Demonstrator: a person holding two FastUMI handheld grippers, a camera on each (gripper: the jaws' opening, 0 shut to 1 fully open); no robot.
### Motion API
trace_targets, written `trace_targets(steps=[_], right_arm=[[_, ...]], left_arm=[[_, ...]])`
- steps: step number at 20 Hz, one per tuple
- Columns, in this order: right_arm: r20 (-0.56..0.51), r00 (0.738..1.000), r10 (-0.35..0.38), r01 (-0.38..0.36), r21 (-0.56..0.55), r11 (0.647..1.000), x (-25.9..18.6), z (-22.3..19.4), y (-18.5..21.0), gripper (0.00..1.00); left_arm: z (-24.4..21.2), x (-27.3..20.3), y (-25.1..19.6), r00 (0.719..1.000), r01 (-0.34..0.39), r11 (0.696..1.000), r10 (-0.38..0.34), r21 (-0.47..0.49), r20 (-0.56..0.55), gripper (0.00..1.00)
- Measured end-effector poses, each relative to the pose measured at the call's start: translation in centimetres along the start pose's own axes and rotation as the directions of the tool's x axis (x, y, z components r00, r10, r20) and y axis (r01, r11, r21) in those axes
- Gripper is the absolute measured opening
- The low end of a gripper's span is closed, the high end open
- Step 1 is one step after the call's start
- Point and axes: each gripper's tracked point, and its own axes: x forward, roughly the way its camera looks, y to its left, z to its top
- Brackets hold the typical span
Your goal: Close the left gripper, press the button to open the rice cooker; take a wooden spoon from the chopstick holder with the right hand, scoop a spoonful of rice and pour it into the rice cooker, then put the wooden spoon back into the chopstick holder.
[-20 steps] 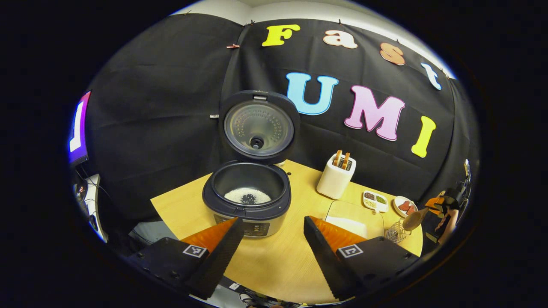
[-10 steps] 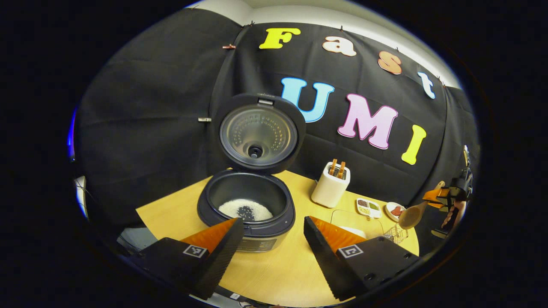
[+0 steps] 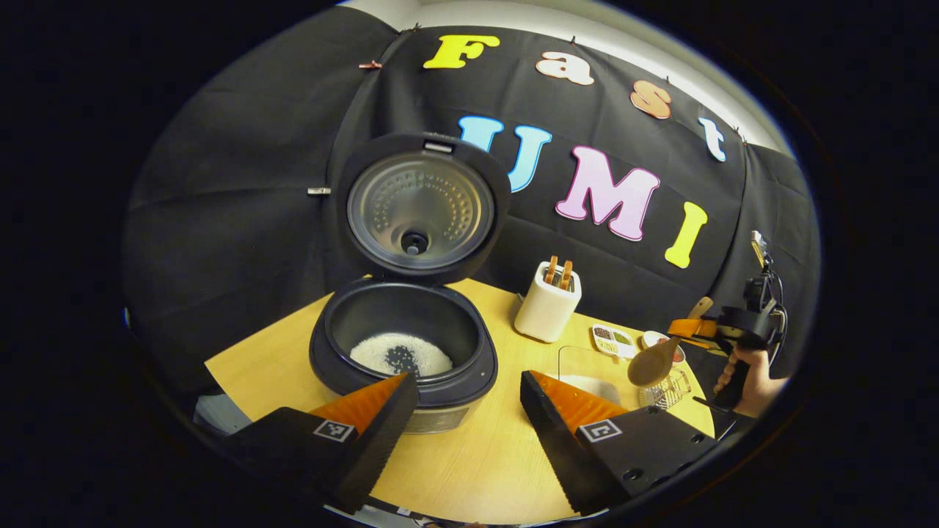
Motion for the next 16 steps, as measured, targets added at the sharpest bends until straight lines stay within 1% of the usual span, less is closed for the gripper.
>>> trace_targets(steps=[2, 6, 7, 8, 11, 13, 16], right_arm=[[0.006, 1.0, -0.008, 0.008, -0.034, 0.999, 1.4, -1.5, 0.3, 0.09], [0.008, 0.999, -0.047, 0.047, -0.062, 0.997, 3.0, -4.2, -0.2, 0.09], [0.0, 0.999, -0.054, 0.054, -0.063, 0.997, 3.3, -5.1, -0.3, 0.09], [-0.007, 0.999, -0.053, 0.052, -0.059, 0.997, 3.3, -5.8, 0.0, 0.09], [-0.012, 0.999, -0.045, 0.044, -0.041, 0.998, 2.9, -7.3, 1.1, 0.09], [-0.043, 0.999, -0.027, 0.026, -0.018, 1.0, 2.8, -8.6, 2.2, 0.09], [-0.084, 0.996, -0.007, 0.01, 0.034, 0.999, 2.8, -9.5, 3.7, 0.09]], left_arm=[[-1.0, 0.4, 0.8, 1.0, -0.007, 1.0, 0.006, -0.012, -0.029, 0.95], [-1.8, 0.9, 2.2, 0.999, -0.018, 1.0, 0.018, -0.018, -0.038, 0.95], [-2.0, 1.0, 2.6, 0.999, -0.023, 0.999, 0.022, -0.023, -0.039, 0.92], [-2.2, 1.2, 3.0, 0.999, -0.028, 0.999, 0.027, -0.032, -0.045, 0.95], [-3.1, 1.3, 4.1, 0.996, -0.059, 0.996, 0.054, -0.07, -0.065, 0.95], [-3.5, 1.0, 4.4, 0.996, -0.063, 0.994, 0.057, -0.093, -0.071, 0.95], [-4.1, 0.6, 5.8, 0.993, -0.093, 0.993, 0.087, -0.073, -0.082, 0.96]])
